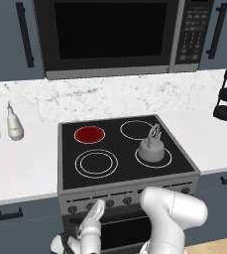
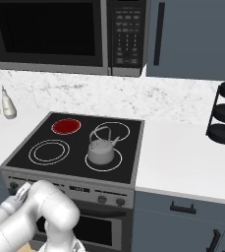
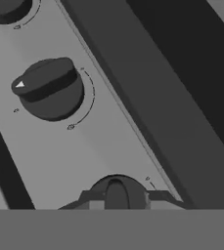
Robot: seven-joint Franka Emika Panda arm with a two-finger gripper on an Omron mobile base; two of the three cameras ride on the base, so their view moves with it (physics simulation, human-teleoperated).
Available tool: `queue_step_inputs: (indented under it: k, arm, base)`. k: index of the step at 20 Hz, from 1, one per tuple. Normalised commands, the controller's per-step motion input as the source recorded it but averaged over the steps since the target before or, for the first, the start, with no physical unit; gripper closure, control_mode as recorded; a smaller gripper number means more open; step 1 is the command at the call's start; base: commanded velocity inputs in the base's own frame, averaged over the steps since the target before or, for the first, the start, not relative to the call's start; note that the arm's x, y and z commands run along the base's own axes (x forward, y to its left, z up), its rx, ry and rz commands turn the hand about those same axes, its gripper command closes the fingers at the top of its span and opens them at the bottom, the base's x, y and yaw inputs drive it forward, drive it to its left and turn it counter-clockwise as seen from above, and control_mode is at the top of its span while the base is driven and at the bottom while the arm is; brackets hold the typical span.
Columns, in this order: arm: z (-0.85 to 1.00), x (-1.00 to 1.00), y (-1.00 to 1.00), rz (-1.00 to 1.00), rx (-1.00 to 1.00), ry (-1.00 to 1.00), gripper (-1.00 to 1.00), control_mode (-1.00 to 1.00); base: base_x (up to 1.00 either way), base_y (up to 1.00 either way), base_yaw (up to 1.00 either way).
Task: Turn off the rear left burner of the stove.
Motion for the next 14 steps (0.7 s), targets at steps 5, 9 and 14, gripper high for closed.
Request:
queue_step_inputs:
  k: [5,9,14]
  arm:
    - [0.0,0.0,0.0,-0.52,0.42,-0.17,1.0,-1.0]
    - [0.0,0.01,0.0,-0.53,0.39,-0.18,1.0,-1.0]
    - [0.0,0.17,0.0,-0.55,0.36,-0.18,1.0,-1.0]
  base:
    - [0.0,0.0,0.0]
    - [0.0,0.0,0.0]
    - [0.0,0.0,0.0]
